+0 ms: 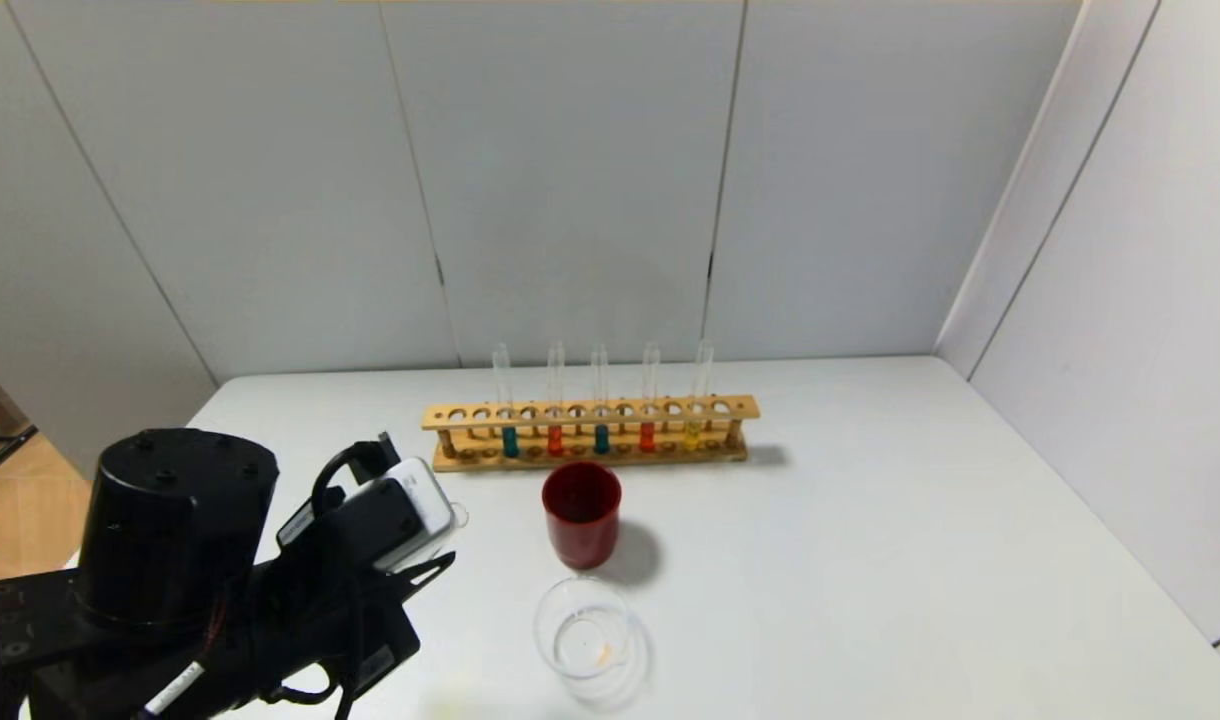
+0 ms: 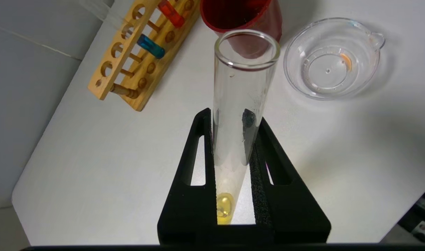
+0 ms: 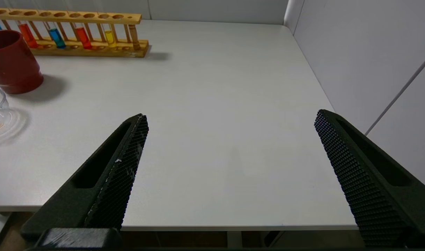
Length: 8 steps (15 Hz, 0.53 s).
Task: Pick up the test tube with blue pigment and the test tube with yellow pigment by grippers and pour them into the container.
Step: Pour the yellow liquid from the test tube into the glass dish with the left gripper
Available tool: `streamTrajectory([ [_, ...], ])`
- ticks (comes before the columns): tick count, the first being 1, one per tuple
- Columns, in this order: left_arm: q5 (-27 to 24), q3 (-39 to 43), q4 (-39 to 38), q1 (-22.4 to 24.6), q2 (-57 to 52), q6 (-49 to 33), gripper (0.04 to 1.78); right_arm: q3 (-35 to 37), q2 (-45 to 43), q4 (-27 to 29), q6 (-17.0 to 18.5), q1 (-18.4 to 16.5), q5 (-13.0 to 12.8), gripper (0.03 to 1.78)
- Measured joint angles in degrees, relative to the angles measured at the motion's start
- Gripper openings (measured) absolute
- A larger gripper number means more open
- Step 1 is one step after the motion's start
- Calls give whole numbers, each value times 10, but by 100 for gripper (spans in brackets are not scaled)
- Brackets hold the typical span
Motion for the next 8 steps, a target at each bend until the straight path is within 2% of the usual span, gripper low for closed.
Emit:
streamTrajectory([
  [2,11,-8,-21,-4,26,31,33,0,0,0,0,0,0,174],
  [6,109,-14,-60,-37,76,68,33,0,0,0,0,0,0,174],
  [8,115,-11,-65,-53,90,69,33,0,0,0,0,0,0,174],
])
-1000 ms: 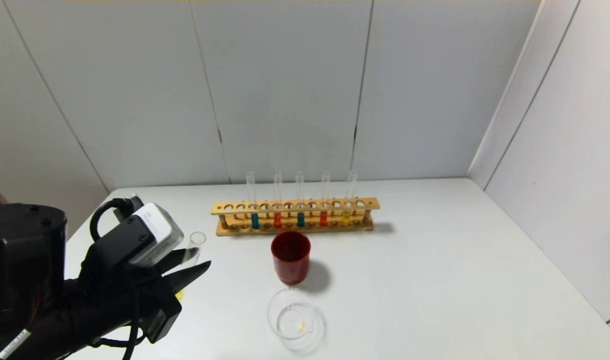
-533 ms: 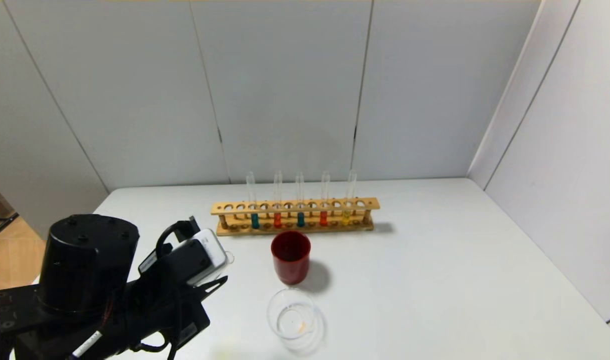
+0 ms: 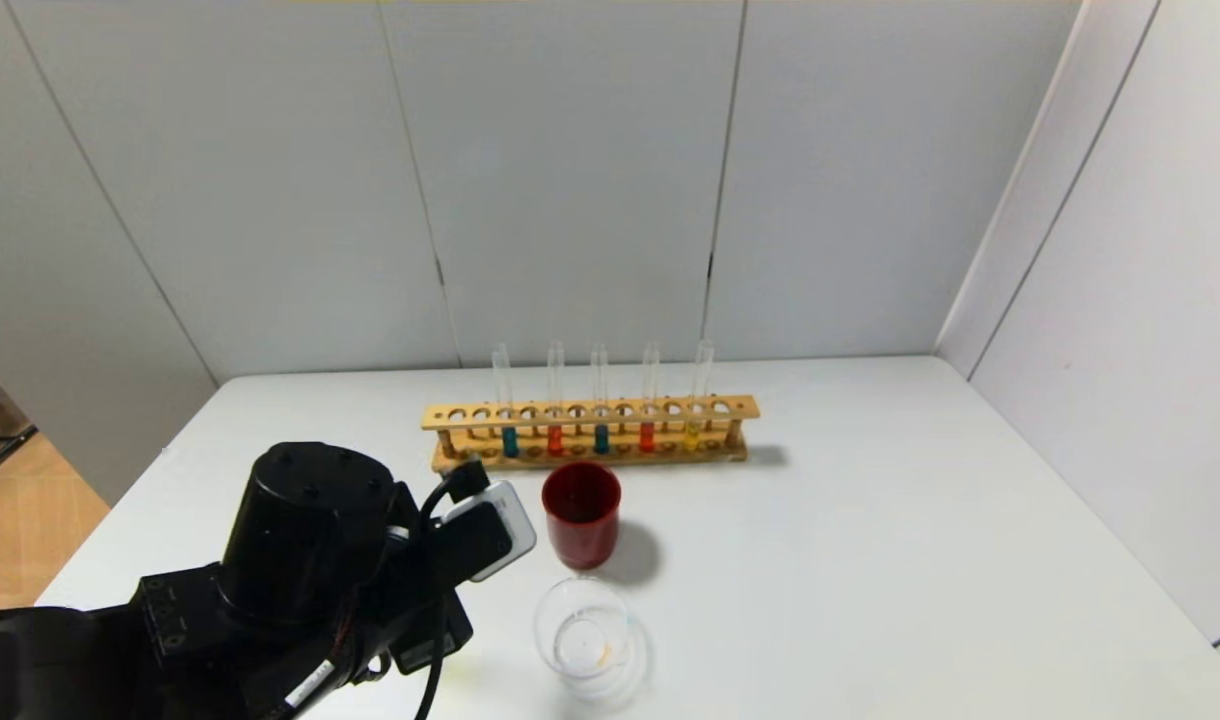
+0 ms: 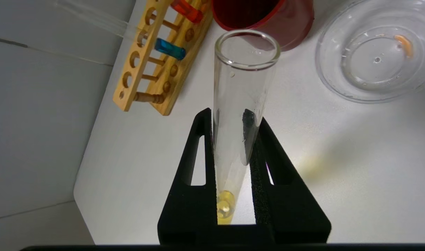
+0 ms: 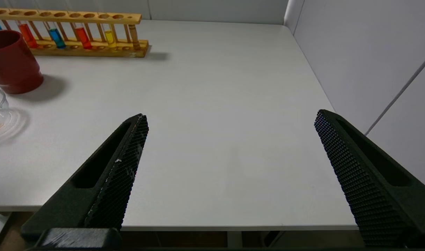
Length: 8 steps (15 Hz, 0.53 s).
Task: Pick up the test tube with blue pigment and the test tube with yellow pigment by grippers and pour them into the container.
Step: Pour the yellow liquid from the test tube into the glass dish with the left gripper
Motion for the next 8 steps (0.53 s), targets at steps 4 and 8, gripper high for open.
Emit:
streamTrajectory([
  [4,0,5,0,-18,10,29,33,0,0,0,0,0,0,174],
  [8,1,6,1,-22,14,93,33,0,0,0,0,0,0,174],
])
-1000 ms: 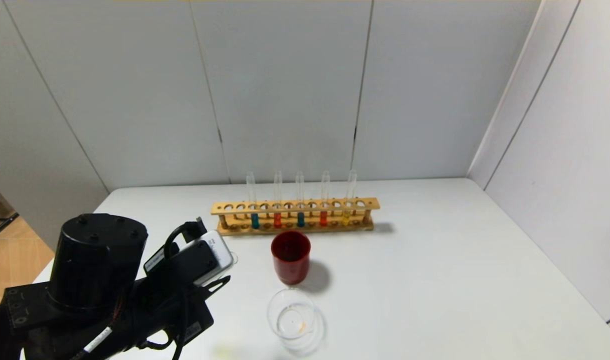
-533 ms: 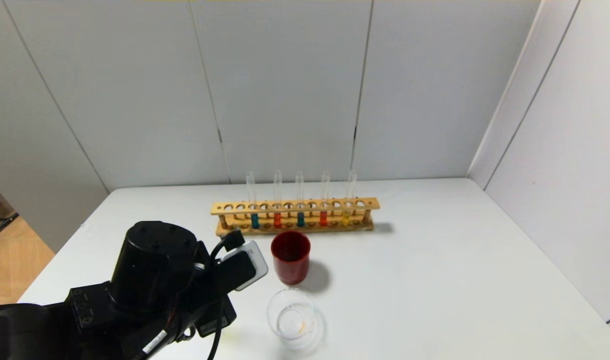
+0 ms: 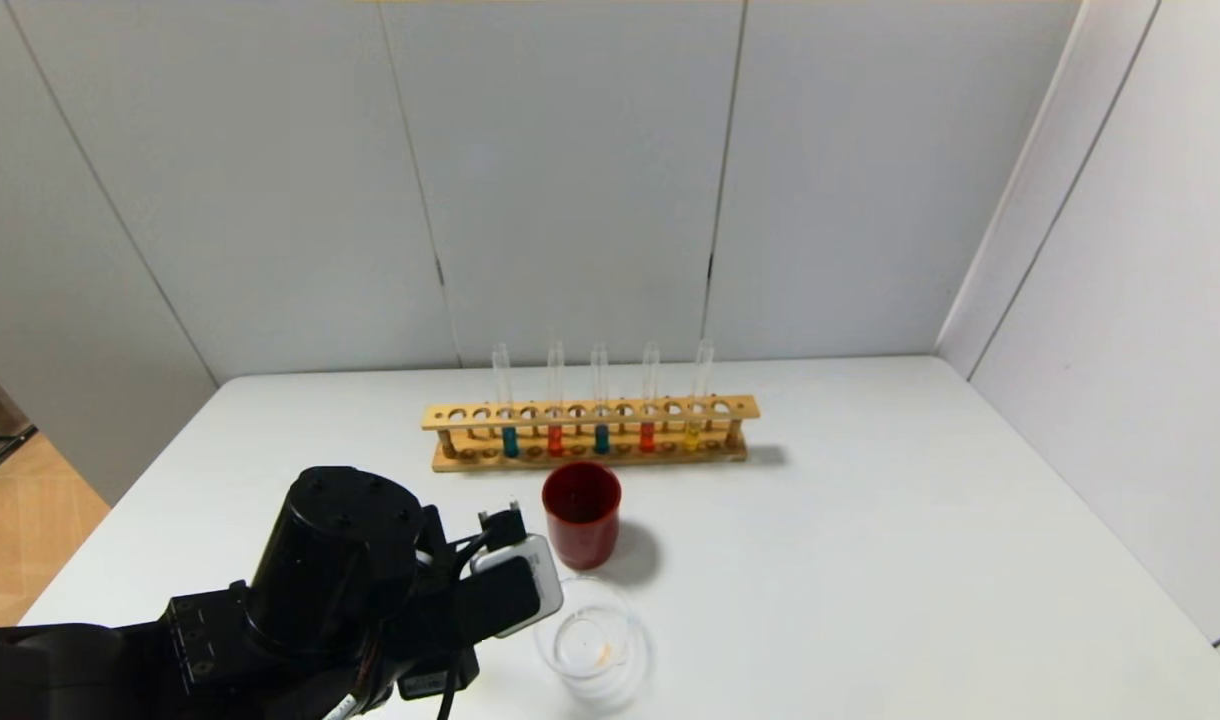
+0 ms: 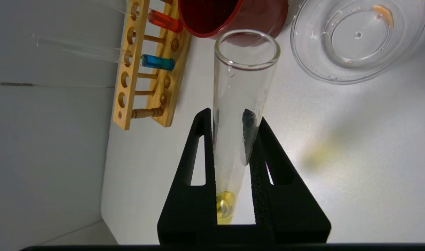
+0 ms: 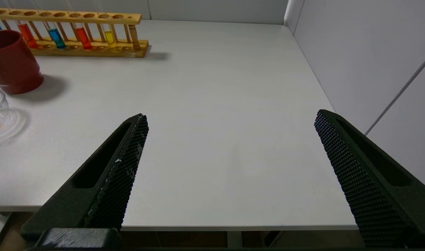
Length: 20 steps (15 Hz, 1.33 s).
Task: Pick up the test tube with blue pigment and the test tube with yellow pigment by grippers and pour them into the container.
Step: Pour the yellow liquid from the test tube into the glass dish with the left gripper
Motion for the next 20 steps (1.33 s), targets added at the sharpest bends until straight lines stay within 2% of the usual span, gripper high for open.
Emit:
streamTrajectory([
  [5,33,-7,0,0,15,68,33,0,0,0,0,0,0,174],
  [14,46,-32,1,-9,63,139,33,0,0,0,0,0,0,174],
  [20,94,-47,1,-23,87,160,33,0,0,0,0,0,0,174],
])
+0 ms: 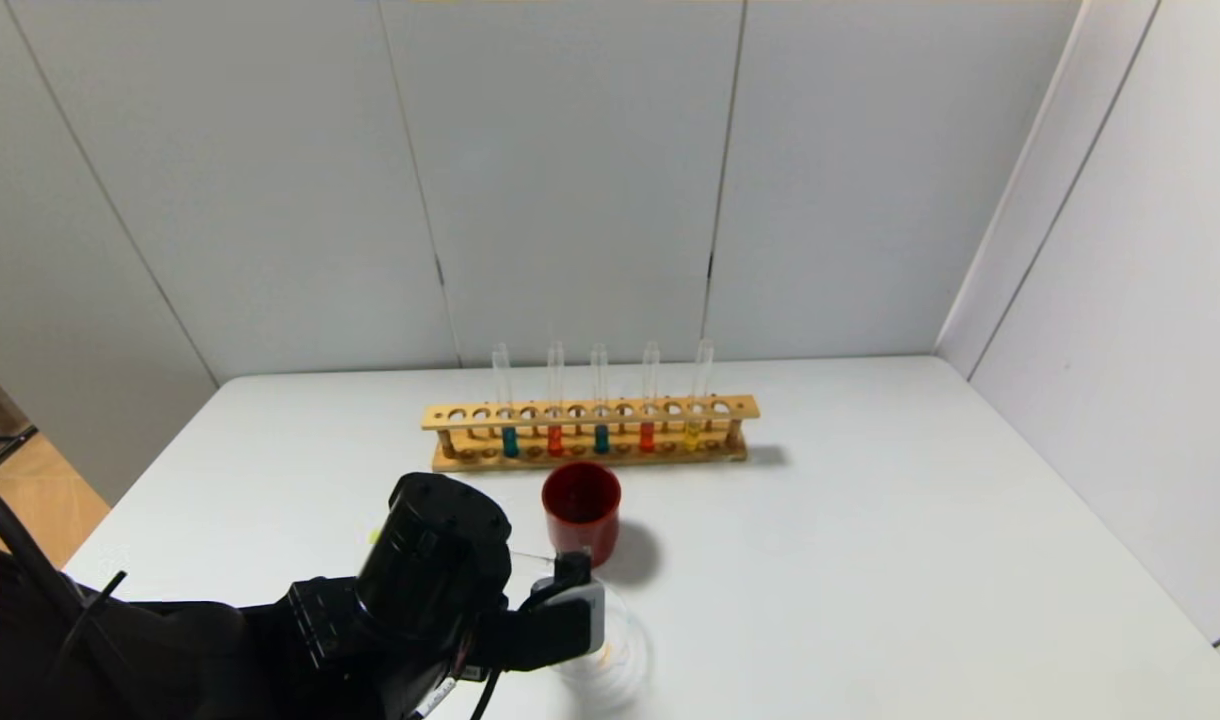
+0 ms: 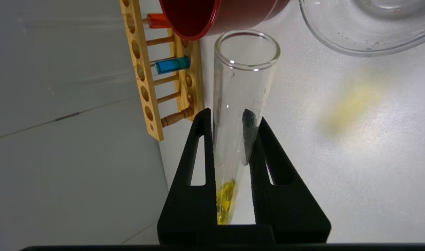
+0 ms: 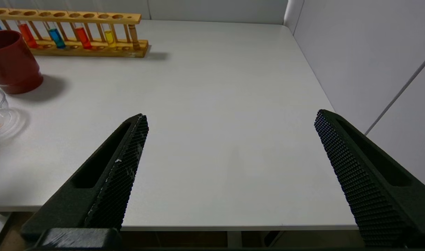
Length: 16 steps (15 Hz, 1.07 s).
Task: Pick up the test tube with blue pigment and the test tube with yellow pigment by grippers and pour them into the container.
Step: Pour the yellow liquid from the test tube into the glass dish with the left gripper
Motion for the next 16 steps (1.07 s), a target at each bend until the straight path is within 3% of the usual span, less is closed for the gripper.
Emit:
streamTrajectory([
  [16,33,-31,2,-10,37,89,33,0,0,0,0,0,0,174],
])
